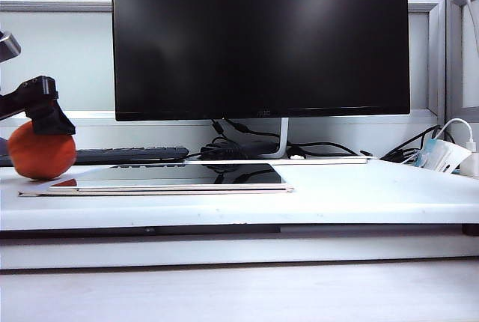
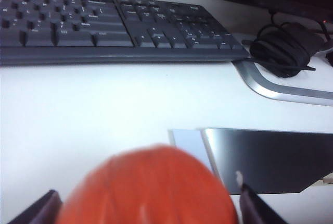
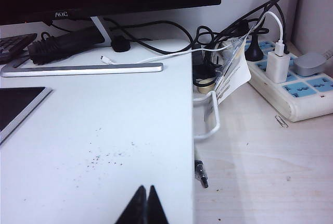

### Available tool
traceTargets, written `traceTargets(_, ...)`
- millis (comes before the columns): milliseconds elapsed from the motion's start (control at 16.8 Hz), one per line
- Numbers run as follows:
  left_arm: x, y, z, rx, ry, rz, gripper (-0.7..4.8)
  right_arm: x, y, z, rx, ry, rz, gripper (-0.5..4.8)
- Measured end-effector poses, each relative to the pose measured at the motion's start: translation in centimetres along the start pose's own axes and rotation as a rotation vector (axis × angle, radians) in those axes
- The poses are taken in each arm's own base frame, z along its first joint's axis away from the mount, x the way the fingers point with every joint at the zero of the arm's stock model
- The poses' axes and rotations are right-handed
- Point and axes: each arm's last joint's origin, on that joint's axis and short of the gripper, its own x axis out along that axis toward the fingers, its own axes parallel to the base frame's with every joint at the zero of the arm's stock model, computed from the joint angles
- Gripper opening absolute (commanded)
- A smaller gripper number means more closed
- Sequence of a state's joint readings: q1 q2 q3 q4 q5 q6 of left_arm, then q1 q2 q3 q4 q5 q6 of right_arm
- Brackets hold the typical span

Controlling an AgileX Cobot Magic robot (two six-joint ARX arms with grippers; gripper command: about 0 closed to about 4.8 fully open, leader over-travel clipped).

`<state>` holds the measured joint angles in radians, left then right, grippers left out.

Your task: Place the orange on the center of the mirror.

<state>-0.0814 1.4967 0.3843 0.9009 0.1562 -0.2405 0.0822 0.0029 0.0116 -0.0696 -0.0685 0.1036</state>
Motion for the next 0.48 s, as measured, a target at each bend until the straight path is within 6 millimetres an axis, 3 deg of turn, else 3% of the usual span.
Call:
traceTargets(119,0.00,-0.03,-0.01,-0.002,0.003,-0.011,4.05,0.00,0.00,0.00,0.000,0.000,0.000,0.00)
traceTargets(238,0.01,-0.11,-0.02,-0.002,0.008,-0.035,2.20,0.00,0.00,0.01,0.000,-0.001,0.000,0.00)
traceTargets(356,0.00,-0.13,-0.02,-0.003,0.010,-0.042,1.63,0.00,0.00,0.01,0.000,-0.001,0.000,0.00)
traceTargets(475,-0.01,-0.23,-0.07,-0.004,0.020,-0.076,0.55,0.00,0.00,0.01,0.000,-0.002,0.000,0.00)
